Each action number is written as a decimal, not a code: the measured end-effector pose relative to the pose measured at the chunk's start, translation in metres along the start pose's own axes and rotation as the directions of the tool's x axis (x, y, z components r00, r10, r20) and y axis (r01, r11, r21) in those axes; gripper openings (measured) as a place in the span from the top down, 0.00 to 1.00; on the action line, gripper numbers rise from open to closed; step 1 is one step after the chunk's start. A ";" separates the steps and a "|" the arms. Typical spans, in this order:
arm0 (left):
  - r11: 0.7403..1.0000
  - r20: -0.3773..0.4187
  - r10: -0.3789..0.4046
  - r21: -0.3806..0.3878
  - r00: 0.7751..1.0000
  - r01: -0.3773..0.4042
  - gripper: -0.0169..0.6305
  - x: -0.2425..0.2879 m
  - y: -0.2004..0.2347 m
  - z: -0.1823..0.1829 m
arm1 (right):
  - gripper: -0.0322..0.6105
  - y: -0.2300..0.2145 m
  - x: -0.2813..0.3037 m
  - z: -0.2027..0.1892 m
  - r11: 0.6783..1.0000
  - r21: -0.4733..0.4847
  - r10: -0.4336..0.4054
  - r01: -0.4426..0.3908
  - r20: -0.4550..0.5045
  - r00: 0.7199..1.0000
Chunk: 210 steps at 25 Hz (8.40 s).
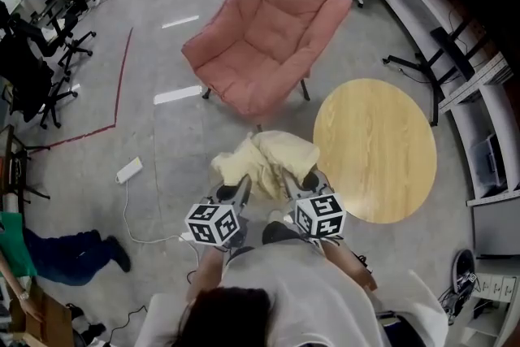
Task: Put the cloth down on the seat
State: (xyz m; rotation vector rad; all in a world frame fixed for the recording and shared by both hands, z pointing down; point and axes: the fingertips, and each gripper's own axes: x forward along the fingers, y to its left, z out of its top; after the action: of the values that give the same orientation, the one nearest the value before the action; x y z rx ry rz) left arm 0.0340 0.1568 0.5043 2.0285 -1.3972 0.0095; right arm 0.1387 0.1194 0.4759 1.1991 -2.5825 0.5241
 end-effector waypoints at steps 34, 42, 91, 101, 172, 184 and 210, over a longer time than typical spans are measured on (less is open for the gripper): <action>0.999 -0.002 0.035 -0.002 0.999 -0.035 0.84 0.096 0.042 0.059 | 0.78 -0.057 0.094 0.043 0.999 -0.017 0.045 -0.045 -0.019 0.999; 1.000 -0.017 0.005 -0.004 1.000 -0.005 0.84 0.138 0.083 0.098 | 0.78 -0.072 0.155 0.068 1.000 -0.005 0.005 -0.005 -0.025 1.000; 0.998 -0.199 -0.065 0.006 0.978 0.068 0.84 0.387 0.282 0.259 | 0.78 -0.194 0.466 0.145 0.984 0.090 -0.141 0.154 -0.142 0.980; 1.000 -0.246 0.008 -0.021 0.969 -0.013 0.84 0.467 0.338 0.221 | 0.78 -0.257 0.541 0.087 0.979 0.134 -0.122 0.155 -0.228 0.966; 0.998 -0.081 0.044 0.047 0.996 -0.041 0.47 0.428 0.289 0.316 | 0.41 -0.228 0.522 0.189 0.992 0.081 -0.086 0.101 -0.174 0.981; 0.983 0.137 0.016 0.180 0.990 -0.040 0.61 0.323 0.205 0.392 | 0.44 -0.142 0.429 0.285 0.997 0.073 0.034 -0.038 0.057 0.998; 0.924 0.193 -0.073 0.383 0.979 -0.006 0.93 0.259 0.131 0.380 | 0.91 -0.073 0.374 0.277 0.980 -0.184 -0.046 0.072 0.141 0.989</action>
State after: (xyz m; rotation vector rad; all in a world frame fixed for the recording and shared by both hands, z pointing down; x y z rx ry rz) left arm -0.0980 -0.2828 0.3692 2.4324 -1.5839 0.0661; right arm -0.0611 -0.2964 0.3774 1.2820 -2.6277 0.1850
